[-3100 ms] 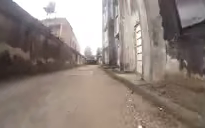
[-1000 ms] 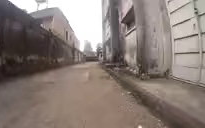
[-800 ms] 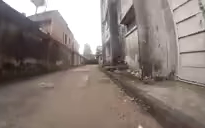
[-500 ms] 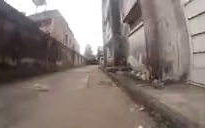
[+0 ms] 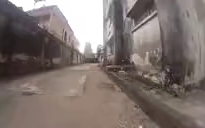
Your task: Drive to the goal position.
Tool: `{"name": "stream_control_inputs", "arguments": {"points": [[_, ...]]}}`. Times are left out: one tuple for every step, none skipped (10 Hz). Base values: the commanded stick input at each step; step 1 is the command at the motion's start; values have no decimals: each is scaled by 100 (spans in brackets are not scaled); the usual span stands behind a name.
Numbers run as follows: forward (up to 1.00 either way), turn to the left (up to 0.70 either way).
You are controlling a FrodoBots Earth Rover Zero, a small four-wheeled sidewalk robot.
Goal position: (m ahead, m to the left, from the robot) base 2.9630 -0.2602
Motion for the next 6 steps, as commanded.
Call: {"name": "stream_control_inputs", "arguments": {"points": [[100, 0], [100, 0], [100, 0], [100, 0], [100, 0], [100, 0]]}}
